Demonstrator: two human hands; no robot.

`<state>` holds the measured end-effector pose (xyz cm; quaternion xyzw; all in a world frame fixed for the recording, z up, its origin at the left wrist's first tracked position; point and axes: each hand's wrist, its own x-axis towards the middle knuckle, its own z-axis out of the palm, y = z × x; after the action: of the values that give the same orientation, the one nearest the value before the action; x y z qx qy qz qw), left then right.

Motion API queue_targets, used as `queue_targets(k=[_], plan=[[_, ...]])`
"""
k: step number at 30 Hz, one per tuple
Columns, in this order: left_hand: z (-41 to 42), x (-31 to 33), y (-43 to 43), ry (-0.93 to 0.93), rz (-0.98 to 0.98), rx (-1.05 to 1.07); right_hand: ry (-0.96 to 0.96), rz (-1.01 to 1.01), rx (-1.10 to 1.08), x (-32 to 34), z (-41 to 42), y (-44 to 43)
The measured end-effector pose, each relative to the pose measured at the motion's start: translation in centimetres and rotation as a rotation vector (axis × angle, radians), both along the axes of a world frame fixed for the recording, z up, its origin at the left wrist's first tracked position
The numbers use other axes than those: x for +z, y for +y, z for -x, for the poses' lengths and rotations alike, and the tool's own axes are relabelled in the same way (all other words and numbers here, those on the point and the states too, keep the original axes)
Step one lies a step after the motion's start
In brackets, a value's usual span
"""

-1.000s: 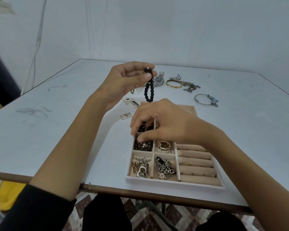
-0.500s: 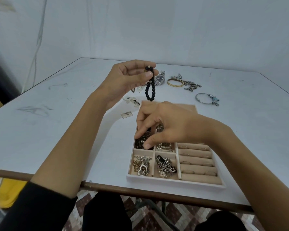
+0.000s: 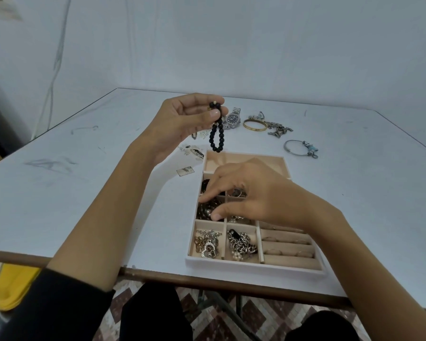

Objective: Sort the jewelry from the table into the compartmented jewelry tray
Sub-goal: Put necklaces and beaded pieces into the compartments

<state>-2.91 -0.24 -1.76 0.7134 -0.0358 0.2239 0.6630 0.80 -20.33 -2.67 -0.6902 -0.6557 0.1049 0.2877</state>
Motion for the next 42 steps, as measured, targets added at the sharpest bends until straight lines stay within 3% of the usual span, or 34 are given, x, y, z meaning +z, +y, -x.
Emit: queue_targets(k=[4,8,11,13,16,20,34,42], plan=[[0.2,0.0,0.1,-0.001,0.003,-0.001,0.048,-0.158,-0.101,-0.5,0.1,-1.5],[0.3,0.0,0.2,-0.01,0.023,-0.004,0.198,-0.275,-0.328,-1.5,0.2,-5.2],[0.3,0.2,0.1,-0.016,0.029,-0.011,0.169,-0.327,-0.535,-2.7,0.0,-8.2],[0.4,0.3,0.0,-0.017,0.032,-0.013,0.121,-0.295,-0.661,-3.6,-0.2,-10.1],[0.7,0.6,-0.4,-0.014,0.027,-0.023,-0.004,0.018,-0.808,-5.1,-0.5,-11.8],[1.3,1.2,-1.2,-0.026,0.038,-0.035,-0.111,0.204,-0.814,-5.6,-0.4,-11.6],[9.8,-0.3,-5.9,-0.052,0.011,0.081,-0.102,0.162,-0.815,-5.2,0.0,-11.8],[11.4,-0.8,-8.1,0.054,-0.043,0.101,-0.075,0.124,-0.823,-5.1,0.2,-11.7]])
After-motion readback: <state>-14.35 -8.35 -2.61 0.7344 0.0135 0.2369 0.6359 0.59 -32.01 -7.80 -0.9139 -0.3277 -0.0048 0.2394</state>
